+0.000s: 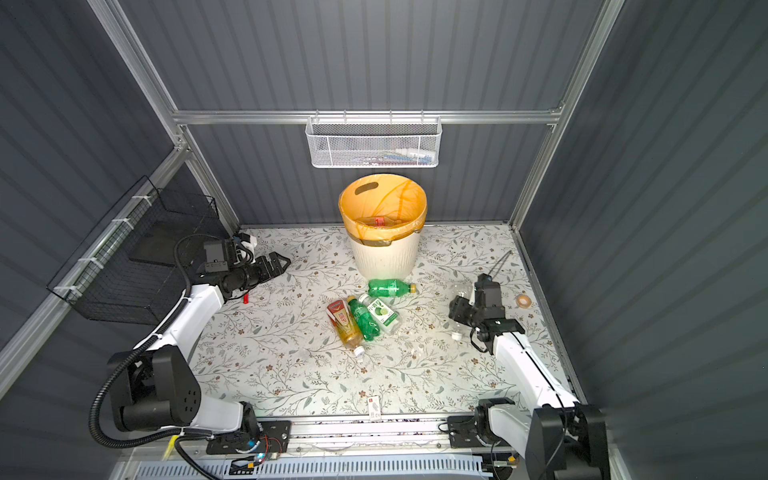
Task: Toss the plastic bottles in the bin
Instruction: 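Lift the crumpled clear bottle with the right gripper over the bin and release it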
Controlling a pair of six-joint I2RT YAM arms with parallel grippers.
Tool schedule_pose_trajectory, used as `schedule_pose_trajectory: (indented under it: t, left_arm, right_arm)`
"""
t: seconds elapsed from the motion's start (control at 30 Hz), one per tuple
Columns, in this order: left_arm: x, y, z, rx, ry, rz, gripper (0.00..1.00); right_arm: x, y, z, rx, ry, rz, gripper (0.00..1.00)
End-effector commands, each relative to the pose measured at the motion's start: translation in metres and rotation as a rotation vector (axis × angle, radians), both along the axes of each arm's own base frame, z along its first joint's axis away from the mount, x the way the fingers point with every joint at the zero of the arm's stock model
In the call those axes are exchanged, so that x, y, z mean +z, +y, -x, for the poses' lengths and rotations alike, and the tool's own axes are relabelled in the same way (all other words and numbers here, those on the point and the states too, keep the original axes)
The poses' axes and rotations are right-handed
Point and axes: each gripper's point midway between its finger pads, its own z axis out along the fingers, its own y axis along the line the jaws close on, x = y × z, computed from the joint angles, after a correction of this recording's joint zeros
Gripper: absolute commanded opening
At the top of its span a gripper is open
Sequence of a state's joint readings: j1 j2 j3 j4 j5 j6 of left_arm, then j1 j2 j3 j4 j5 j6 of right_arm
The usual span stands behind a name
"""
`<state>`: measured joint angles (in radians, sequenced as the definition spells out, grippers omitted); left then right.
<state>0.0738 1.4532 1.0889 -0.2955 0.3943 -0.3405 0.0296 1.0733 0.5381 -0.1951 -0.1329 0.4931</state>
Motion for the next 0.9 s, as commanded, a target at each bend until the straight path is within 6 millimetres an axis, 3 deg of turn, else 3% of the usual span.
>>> schedule_pose_trajectory:
  t: [0.0,0.13,0.23,0.3,0.4,0.5,0.6,0.67,0.7,0.73,0.8,0.87]
  left_arm:
    - [-0.015,-0.001,0.001,0.003,0.047,0.042,1.0]
    - [-0.019,-0.003,0.0,0.002,0.061,0.062,1.0]
    - [-0.02,-0.003,0.0,0.01,0.065,0.07,1.0]
    - [-0.019,-0.003,0.002,0.017,0.065,0.079,1.0]
    - [-0.02,-0.005,0.006,0.033,0.071,0.103,0.99]
    - [-0.024,-0.006,0.013,0.051,0.072,0.125,0.99]
    - [-0.028,-0.01,0.02,0.055,0.073,0.128,0.99]
    - [-0.029,-0.013,0.024,0.054,0.076,0.134,0.99]
    - [-0.029,-0.014,0.026,0.051,0.076,0.137,0.99]
    - [-0.028,-0.015,0.028,0.048,0.077,0.139,0.99]
    - [-0.025,-0.017,0.032,0.049,0.072,0.136,0.99]
    - [-0.023,-0.016,0.035,0.051,0.066,0.127,1.0]
  right_arm:
    - [-0.007,0.014,0.001,-0.093,0.004,-0.249,0.63]
    - [-0.033,0.012,0.011,-0.161,0.072,-0.31,0.64]
    - [-0.034,0.006,0.011,-0.195,0.072,-0.344,0.64]
    - [-0.025,0.005,0.006,-0.196,0.061,-0.362,0.63]
    - [0.015,0.005,-0.011,-0.184,0.002,-0.367,0.64]
    - [0.094,0.014,-0.037,-0.124,-0.097,-0.422,0.65]
    - [0.232,0.032,-0.082,-0.032,-0.304,-0.458,0.69]
    - [0.337,0.063,-0.102,0.096,-0.464,-0.538,0.83]
    - [0.374,0.075,-0.105,0.151,-0.516,-0.573,0.96]
    - [0.406,0.084,-0.107,0.185,-0.552,-0.603,0.99]
    - [0.437,0.084,-0.114,0.188,-0.608,-0.618,0.99]
    - [0.441,0.076,-0.123,0.159,-0.607,-0.632,0.99]
